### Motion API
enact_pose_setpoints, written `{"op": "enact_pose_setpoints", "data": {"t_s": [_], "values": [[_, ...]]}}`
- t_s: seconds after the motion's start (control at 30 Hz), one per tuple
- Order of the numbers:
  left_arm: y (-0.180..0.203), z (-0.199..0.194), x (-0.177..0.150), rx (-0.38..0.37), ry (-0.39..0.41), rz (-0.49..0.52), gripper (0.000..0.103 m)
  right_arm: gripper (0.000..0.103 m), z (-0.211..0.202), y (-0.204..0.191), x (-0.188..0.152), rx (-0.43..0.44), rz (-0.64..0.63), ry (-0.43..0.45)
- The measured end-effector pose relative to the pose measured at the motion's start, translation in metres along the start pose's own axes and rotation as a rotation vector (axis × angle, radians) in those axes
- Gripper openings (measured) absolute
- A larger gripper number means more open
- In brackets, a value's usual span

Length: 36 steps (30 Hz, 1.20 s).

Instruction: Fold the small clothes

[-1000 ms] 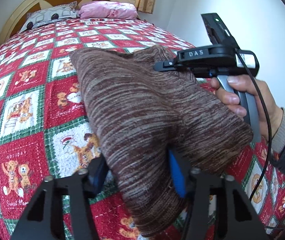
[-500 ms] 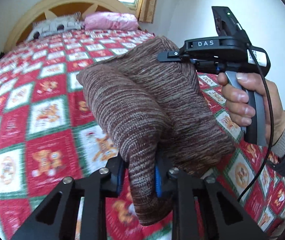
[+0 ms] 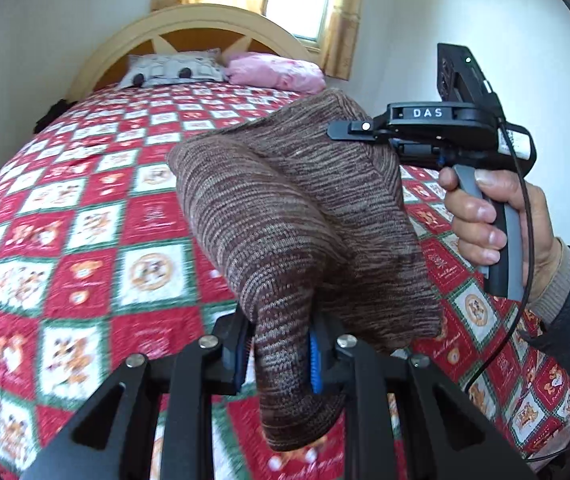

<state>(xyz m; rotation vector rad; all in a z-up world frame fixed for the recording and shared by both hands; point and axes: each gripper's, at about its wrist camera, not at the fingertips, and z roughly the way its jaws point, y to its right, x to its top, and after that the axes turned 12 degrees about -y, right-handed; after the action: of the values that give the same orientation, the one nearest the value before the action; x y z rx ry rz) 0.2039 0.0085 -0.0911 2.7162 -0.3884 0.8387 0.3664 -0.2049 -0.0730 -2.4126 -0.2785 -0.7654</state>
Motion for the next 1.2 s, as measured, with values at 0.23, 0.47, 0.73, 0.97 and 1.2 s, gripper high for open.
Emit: {"op": "enact_pose_setpoints", "data": {"t_s": [0.23, 0.47, 0.73, 0.97, 1.2], "values": [[-0.027, -0.034, -0.029, 0.030, 0.021, -0.056, 0.024, 0.023, 0.029, -0.040, -0.004, 0.058, -0.021, -0.053], [-0.048, -0.060, -0.062, 0.098, 0.049, -0.100, 0.024, 0.023, 0.068, -0.088, -0.009, 0.128, -0.077, -0.113], [-0.072, -0.086, -0.091, 0.167, 0.073, -0.174, 0.024, 0.023, 0.122, -0.142, -0.012, 0.195, -0.130, -0.191], [-0.095, -0.095, -0.119, 0.231, 0.066, -0.227, 0.024, 0.023, 0.166, -0.187, -0.019, 0.213, -0.193, -0.257], [-0.118, -0.082, -0.144, 0.249, 0.023, -0.299, 0.024, 0.023, 0.210, -0.209, -0.032, 0.187, -0.217, -0.325]]}}
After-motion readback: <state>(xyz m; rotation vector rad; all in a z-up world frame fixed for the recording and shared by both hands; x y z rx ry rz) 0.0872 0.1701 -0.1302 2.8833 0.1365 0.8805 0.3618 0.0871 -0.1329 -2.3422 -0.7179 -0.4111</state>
